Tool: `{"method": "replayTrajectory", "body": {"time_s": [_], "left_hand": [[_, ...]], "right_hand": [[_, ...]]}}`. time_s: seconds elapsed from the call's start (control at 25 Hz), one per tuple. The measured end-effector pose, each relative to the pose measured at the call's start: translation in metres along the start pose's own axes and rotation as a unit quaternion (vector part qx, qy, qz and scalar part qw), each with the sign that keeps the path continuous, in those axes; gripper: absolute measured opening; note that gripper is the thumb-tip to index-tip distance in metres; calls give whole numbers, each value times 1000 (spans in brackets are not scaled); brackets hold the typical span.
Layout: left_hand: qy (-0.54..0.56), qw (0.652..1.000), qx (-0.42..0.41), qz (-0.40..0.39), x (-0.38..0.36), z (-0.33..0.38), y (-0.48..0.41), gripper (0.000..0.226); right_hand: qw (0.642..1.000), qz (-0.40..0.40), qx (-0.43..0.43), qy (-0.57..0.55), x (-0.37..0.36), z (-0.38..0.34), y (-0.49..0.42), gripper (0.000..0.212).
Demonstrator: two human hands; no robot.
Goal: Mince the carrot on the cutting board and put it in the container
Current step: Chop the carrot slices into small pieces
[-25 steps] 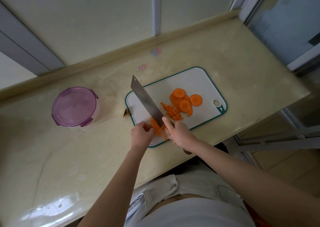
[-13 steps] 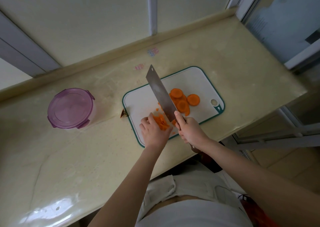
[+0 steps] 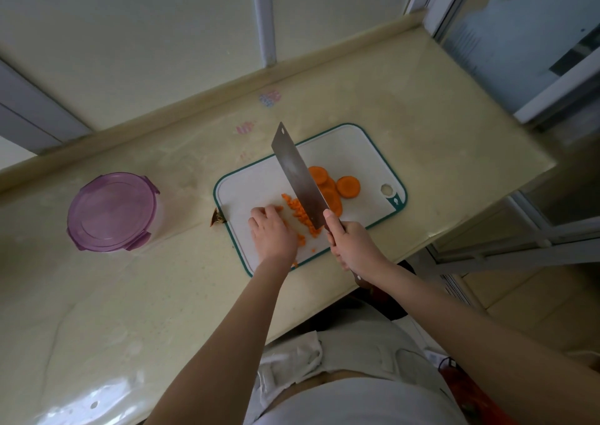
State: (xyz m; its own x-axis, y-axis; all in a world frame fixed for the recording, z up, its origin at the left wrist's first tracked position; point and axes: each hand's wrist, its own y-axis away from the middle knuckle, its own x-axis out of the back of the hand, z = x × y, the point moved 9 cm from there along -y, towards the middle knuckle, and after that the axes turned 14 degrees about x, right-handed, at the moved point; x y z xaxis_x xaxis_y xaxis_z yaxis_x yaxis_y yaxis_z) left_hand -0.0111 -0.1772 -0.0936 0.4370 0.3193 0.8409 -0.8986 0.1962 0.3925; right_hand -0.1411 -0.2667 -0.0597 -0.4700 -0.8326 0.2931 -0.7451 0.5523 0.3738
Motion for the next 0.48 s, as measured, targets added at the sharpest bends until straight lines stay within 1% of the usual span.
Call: {"method": "replayTrajectory", "body": {"time_s": [0.12, 0.2, 0.32, 0.36, 0.4, 0.48], "left_hand": [[-31, 997, -64, -12, 3, 2, 7, 41], [-61, 988, -137, -34, 2, 5, 17, 46], [-134, 950, -277, -60, -2, 6, 36, 48], [-158, 936, -310, -60, -3, 5, 39, 47], [-179, 925, -330, -60, -4, 4, 39, 45], [-211, 915, -339, -58, -5, 2, 32, 45]], "right_hand": [[1000, -4, 3, 14, 2, 2, 0, 55], [1000, -4, 4, 12, 3, 2, 0, 55], [1000, -4, 6, 16, 4, 2, -1, 54], [1000, -4, 8, 15, 4, 1, -1, 54], [1000, -6, 9, 14, 4, 1, -2, 53], [1000, -9, 10, 6, 2, 1, -2, 53]]}}
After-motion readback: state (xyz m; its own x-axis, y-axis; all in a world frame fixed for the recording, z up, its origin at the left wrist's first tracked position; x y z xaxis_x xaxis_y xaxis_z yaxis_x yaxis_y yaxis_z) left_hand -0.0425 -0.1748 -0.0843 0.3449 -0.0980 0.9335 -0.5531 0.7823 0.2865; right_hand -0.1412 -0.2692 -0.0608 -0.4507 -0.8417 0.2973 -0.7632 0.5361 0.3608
